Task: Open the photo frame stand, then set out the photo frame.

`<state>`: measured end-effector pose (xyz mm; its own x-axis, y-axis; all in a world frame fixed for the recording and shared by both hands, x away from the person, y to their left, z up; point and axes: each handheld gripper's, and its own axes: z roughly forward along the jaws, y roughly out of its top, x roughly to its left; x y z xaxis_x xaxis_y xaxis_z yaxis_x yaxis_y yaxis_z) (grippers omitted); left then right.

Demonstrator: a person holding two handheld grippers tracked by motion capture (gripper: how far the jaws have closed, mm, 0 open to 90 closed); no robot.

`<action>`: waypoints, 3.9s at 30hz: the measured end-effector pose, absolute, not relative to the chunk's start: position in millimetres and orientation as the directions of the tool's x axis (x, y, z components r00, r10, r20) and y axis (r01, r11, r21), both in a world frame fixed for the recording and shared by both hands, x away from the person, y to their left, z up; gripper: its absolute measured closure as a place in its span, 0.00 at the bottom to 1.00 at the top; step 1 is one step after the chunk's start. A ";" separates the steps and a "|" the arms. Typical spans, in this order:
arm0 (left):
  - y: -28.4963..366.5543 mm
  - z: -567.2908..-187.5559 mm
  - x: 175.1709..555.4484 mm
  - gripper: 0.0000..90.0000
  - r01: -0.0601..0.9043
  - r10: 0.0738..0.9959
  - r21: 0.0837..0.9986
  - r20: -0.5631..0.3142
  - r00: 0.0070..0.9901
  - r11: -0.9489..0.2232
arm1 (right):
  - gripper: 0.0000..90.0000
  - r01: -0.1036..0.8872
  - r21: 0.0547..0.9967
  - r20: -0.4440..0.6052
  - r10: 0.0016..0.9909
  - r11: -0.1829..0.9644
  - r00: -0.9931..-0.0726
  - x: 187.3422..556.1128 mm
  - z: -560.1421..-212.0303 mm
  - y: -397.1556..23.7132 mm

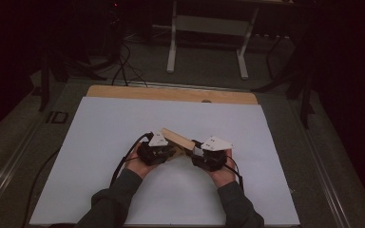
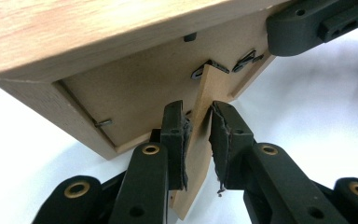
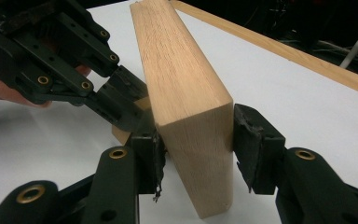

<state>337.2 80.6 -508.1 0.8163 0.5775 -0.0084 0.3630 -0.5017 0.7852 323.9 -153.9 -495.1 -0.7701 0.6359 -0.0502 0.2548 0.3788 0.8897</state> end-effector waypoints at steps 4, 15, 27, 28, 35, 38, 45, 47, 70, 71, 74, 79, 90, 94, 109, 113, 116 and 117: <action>83.3 -509.4 334.6 0.84 0.380 0.579 0.787 -0.035 0.814 -0.487 | 0.62 0.235 0.885 -0.083 0.631 0.403 -0.771 320.2 -494.8 -150.4; 91.1 -512.8 333.0 0.80 0.413 0.581 0.779 -0.077 0.810 -0.473 | 0.57 0.254 0.881 -0.044 0.605 0.399 -0.795 320.1 -495.9 -149.6; 96.4 -514.3 329.8 0.77 0.432 0.577 0.778 -0.112 0.809 -0.455 | 0.52 0.279 0.875 -0.009 0.590 0.395 -0.807 320.5 -497.5 -148.8; 96.3 -514.1 329.5 0.76 0.432 0.579 0.779 -0.111 0.808 -0.454 | 0.52 0.283 0.875 -0.005 0.591 0.394 -0.807 320.6 -497.5 -149.0; 99.5 -511.6 329.0 0.69 0.423 0.591 0.794 -0.102 0.801 -0.437 | 0.45 0.297 0.871 0.015 0.583 0.392 -0.812 321.9 -498.2 -150.2; 102.7 -511.4 328.6 0.68 0.422 0.597 0.797 -0.098 0.796 -0.432 | 0.42 0.301 0.868 0.019 0.581 0.394 -0.814 322.0 -498.5 -150.5; 109.3 -512.3 328.7 0.66 0.429 0.611 0.806 -0.109 0.784 -0.407 | 0.40 0.313 0.866 0.030 0.582 0.391 -0.812 322.9 -499.7 -153.1; 109.7 -512.3 328.3 0.66 0.426 0.611 0.808 -0.106 0.785 -0.407 | 0.39 0.314 0.866 0.033 0.581 0.390 -0.813 322.7 -499.9 -153.4; 122.1 -511.4 327.3 0.71 0.428 0.646 0.822 -0.099 0.757 -0.376 | 0.40 0.331 0.851 0.057 0.556 0.407 -0.829 321.8 -500.6 -165.0; 122.4 -511.2 327.1 0.72 0.426 0.648 0.823 -0.095 0.756 -0.376 | 0.40 0.330 0.850 0.055 0.555 0.410 -0.830 321.5 -500.6 -165.6; 123.2 -511.6 327.2 0.75 0.428 0.651 0.822 -0.095 0.753 -0.376 | 0.42 0.333 0.847 0.058 0.552 0.413 -0.832 321.8 -500.2 -167.9; 123.3 -511.9 327.4 0.78 0.429 0.656 0.823 -0.094 0.749 -0.372 | 0.44 0.344 0.839 0.072 0.540 0.423 -0.839 323.0 -501.2 -171.4; 122.1 -511.3 327.6 0.85 0.423 0.669 0.828 -0.079 0.739 -0.369 | 0.57 0.327 0.822 0.045 0.518 0.467 -0.854 321.1 -500.7 -177.7; 121.0 -511.8 327.7 0.87 0.424 0.667 0.825 -0.079 0.740 -0.372 | 0.62 0.322 0.816 0.043 0.505 0.480 -0.862 320.8 -500.5 -179.4; 116.9 -513.5 329.9 0.98 0.425 0.671 0.820 -0.069 0.738 -0.384 | 1.00 0.328 0.815 0.021 0.542 0.478 -0.840 324.5 -498.9 -189.2; 115.0 -513.3 330.3 0.99 0.421 0.670 0.821 -0.065 0.740 -0.386 | 1.00 0.343 0.821 0.001 0.601 0.456 -0.799 328.2 -496.9 -187.8; 113.9 -512.9 330.5 0.99 0.420 0.669 0.821 -0.063 0.740 -0.387 | 1.00 0.344 0.824 0.000 0.607 0.451 -0.795 328.6 -496.5 -186.6; 112.7 -512.3 331.0 0.99 0.416 0.670 0.823 -0.061 0.740 -0.386 | 1.00 0.339 0.831 -0.011 0.623 0.440 -0.782 330.0 -496.3 -182.9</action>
<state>331.0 112.7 -512.3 0.7400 0.6699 -0.0606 0.4164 -0.3855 0.8234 330.0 -182.9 -496.3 -0.7817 0.6235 -0.0110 0.3393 0.4400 0.8314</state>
